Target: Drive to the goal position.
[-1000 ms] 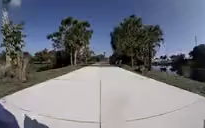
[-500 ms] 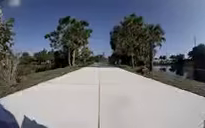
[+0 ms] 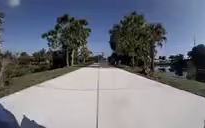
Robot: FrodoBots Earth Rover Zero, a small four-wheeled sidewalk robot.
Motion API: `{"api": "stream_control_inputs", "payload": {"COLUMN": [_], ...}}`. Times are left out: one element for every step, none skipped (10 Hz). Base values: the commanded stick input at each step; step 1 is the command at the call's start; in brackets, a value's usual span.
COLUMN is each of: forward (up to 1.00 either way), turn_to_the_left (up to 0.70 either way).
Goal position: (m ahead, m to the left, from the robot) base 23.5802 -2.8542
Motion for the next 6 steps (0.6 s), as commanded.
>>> {"api": "stream_control_inputs", "payload": {"forward": [0.70, 0.70, 0.70, 0.70, 0.70, 0.70], "turn_to_the_left": [0.00, 0.00, 0.00, 0.00, 0.00, 0.00]}}
